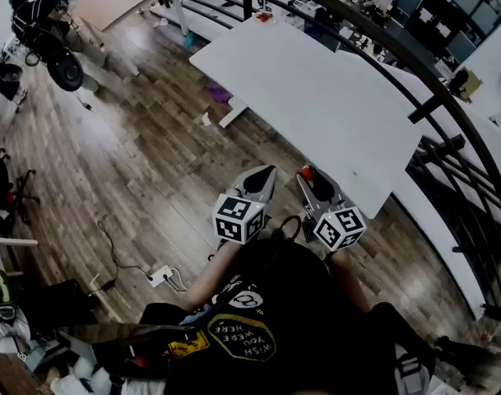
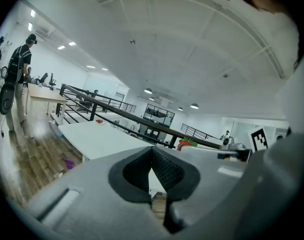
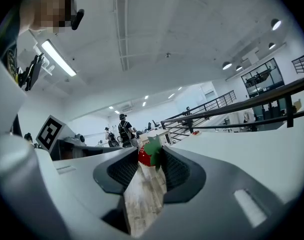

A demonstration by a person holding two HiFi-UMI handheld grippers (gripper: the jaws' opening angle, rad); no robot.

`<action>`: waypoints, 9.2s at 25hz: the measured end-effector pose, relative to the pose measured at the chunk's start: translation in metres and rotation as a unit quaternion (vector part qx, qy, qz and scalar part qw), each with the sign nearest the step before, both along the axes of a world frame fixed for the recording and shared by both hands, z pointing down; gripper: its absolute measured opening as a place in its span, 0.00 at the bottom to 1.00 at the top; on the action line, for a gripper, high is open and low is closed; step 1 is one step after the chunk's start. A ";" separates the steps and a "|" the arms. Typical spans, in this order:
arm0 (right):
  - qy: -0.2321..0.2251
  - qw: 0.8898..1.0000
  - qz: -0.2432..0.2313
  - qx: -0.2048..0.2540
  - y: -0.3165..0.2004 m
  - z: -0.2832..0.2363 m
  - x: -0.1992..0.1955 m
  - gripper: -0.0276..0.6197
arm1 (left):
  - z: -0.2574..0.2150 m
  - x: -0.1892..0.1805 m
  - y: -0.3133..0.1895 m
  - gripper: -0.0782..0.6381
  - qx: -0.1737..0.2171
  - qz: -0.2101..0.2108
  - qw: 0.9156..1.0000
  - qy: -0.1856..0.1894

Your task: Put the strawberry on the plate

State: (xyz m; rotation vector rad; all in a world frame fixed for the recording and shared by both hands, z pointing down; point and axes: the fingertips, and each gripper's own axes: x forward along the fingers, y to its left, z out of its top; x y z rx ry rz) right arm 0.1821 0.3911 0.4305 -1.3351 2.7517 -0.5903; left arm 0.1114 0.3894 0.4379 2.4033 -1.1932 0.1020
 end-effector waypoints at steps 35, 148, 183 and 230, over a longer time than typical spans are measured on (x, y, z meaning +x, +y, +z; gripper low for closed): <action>0.027 0.999 -0.037 0.005 -0.077 0.004 -0.070 0.28 | 0.012 -0.060 -0.072 0.12 -0.014 -0.018 0.999 0.023; 0.018 0.995 0.022 -0.093 -0.515 0.063 -0.187 0.28 | 0.068 -0.169 -0.505 0.12 -0.057 0.090 0.993 -0.055; 0.019 0.993 0.055 -0.107 -0.675 0.087 -0.117 0.28 | 0.095 -0.104 -0.679 0.12 -0.088 0.124 0.986 -0.074; 0.092 0.970 0.141 -0.177 -0.899 0.239 -0.096 0.28 | 0.241 -0.089 -0.901 0.12 -0.153 0.201 0.962 -0.104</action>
